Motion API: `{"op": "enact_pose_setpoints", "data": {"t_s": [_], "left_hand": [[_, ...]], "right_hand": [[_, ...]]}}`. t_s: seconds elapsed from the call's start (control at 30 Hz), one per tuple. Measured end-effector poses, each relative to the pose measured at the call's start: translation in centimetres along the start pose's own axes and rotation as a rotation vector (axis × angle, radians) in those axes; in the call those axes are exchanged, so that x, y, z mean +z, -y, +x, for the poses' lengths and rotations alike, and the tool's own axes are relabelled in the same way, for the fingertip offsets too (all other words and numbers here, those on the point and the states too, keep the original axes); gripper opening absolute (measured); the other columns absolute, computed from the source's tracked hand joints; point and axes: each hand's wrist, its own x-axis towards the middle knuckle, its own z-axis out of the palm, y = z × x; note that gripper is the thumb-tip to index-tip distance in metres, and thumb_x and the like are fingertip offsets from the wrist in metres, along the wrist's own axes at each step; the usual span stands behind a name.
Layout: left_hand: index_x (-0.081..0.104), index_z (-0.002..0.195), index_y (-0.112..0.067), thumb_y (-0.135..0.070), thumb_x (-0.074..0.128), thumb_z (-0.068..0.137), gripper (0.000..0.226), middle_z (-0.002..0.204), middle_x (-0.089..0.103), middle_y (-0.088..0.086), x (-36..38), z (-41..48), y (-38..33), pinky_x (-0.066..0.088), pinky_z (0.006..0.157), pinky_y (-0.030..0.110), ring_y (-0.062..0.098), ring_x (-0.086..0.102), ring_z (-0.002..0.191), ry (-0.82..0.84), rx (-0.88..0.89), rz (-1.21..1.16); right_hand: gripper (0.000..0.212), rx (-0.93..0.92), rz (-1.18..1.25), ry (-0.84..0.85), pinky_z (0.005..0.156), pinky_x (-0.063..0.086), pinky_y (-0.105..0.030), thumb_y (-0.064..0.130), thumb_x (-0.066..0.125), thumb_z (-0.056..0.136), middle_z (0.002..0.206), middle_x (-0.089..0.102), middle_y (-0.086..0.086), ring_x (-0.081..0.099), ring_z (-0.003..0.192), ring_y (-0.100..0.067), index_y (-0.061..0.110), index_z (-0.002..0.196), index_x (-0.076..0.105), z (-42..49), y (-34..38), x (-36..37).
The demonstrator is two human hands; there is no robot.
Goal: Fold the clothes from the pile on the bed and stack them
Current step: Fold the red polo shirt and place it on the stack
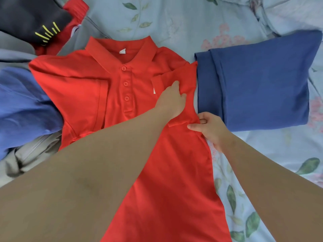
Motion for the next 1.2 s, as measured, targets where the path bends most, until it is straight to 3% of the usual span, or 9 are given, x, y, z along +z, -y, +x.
{"op": "enact_pose_setpoints", "data": {"t_s": [0.2, 0.37, 0.5, 0.63, 0.7, 0.8, 0.97, 1.07, 1.2], "left_hand": [[0.041, 0.131, -0.005, -0.054, 0.055, 0.087, 0.067, 0.132, 0.044, 0.012, 0.9, 1.2, -2.0, 0.043, 0.097, 0.045, 0.032, 0.048, 0.119, -0.007, -0.135, 0.190], [0.043, 0.124, -0.002, -0.026, 0.055, 0.092, 0.043, 0.131, 0.045, 0.015, 1.0, 1.3, -2.9, 0.041, 0.093, 0.037, 0.033, 0.049, 0.120, -0.083, -0.128, 0.258], [0.056, 0.113, -0.003, -0.007, 0.047, 0.089, 0.025, 0.118, 0.059, 0.018, -0.8, 0.7, -0.9, 0.037, 0.080, 0.031, 0.034, 0.055, 0.108, -0.143, -0.082, -0.016], [0.049, 0.077, -0.016, 0.007, 0.039, 0.079, 0.026, 0.065, 0.046, 0.003, -3.6, -1.1, 2.3, 0.034, 0.050, 0.024, 0.024, 0.044, 0.062, -0.238, -0.137, -0.539], [0.053, 0.089, -0.017, 0.013, 0.033, 0.077, 0.038, 0.067, 0.047, 0.000, -5.7, -2.8, 4.2, 0.034, 0.044, 0.019, 0.015, 0.041, 0.055, -0.269, -0.101, -0.673], [0.050, 0.122, -0.019, 0.022, 0.026, 0.074, 0.067, 0.083, 0.060, -0.001, -9.6, -6.1, 7.4, 0.047, 0.059, 0.015, 0.005, 0.057, 0.064, -0.334, -0.068, -0.834], [0.043, 0.131, -0.027, 0.022, 0.024, 0.076, 0.076, 0.044, 0.047, -0.017, -15.5, -9.8, 13.5, 0.033, 0.040, 0.012, -0.001, 0.040, 0.035, -0.447, -0.160, -0.785], [0.037, 0.137, -0.023, 0.018, 0.026, 0.077, 0.074, 0.076, 0.049, -0.005, -16.7, -10.5, 17.0, 0.038, 0.046, 0.013, 0.000, 0.045, 0.049, -0.515, -0.248, -0.711], [0.024, 0.143, -0.027, -0.002, 0.044, 0.080, 0.070, 0.127, 0.045, -0.005, -16.1, -10.2, 19.1, 0.046, 0.094, 0.038, 0.015, 0.050, 0.104, -0.532, -0.210, -0.599]], "right_hand": [[0.015, -0.032, 0.036, 0.056, 0.064, 0.054, -0.017, 0.003, 0.070, 0.080, 0.080, 0.068, -0.003, 0.065, 0.071, -0.012, 0.006, 0.095, 0.068, 0.3, -0.7, -0.6], [0.008, -0.038, 0.069, 0.075, 0.061, 0.054, -0.016, 0.008, 0.072, 0.080, 0.076, 0.069, -0.001, 0.066, 0.067, -0.009, 0.007, 0.088, 0.070, -0.4, -0.4, -0.3], [0.016, -0.081, 0.073, 0.114, 0.074, 0.053, -0.026, 0.006, 0.071, 0.080, 0.080, 0.067, -0.005, 0.064, 0.071, -0.013, 0.018, 0.090, 0.069, -1.6, 0.2, 0.6], [0.038, -0.118, 0.114, 0.284, 0.080, 0.051, -0.040, 0.004, 0.072, 0.078, 0.085, 0.058, -0.015, 0.057, 0.078, -0.024, 0.034, 0.099, 0.064, -4.2, 1.3, 4.5], [0.048, -0.188, 0.109, 0.377, 0.079, 0.049, -0.041, 0.008, 0.075, 0.071, 0.085, 0.057, -0.015, 0.054, 0.079, -0.023, 0.040, 0.104, 0.061, -5.1, 1.9, 7.4], [0.059, -0.245, -0.018, 0.443, 0.065, 0.041, -0.017, 0.008, 0.072, 0.078, 0.073, 0.049, -0.001, 0.047, 0.067, -0.010, 0.040, 0.122, 0.052, -6.1, 3.2, 12.2], [0.070, -0.289, -0.064, 0.576, 0.060, 0.037, -0.003, 0.007, 0.068, 0.082, 0.073, 0.049, 0.006, 0.046, 0.061, 0.001, 0.037, 0.139, 0.041, -7.6, 4.6, 20.5], [0.074, -0.292, -0.092, 0.579, 0.066, 0.038, -0.006, 0.005, 0.067, 0.082, 0.072, 0.051, 0.010, 0.048, 0.064, 0.000, 0.036, 0.142, 0.037, -7.6, 4.6, 24.3], [0.078, -0.249, -0.249, 0.501, 0.074, 0.040, -0.014, 0.006, 0.065, 0.081, 0.077, 0.051, 0.010, 0.051, 0.072, -0.003, 0.036, 0.145, 0.031, -6.8, 3.1, 26.3]]}}
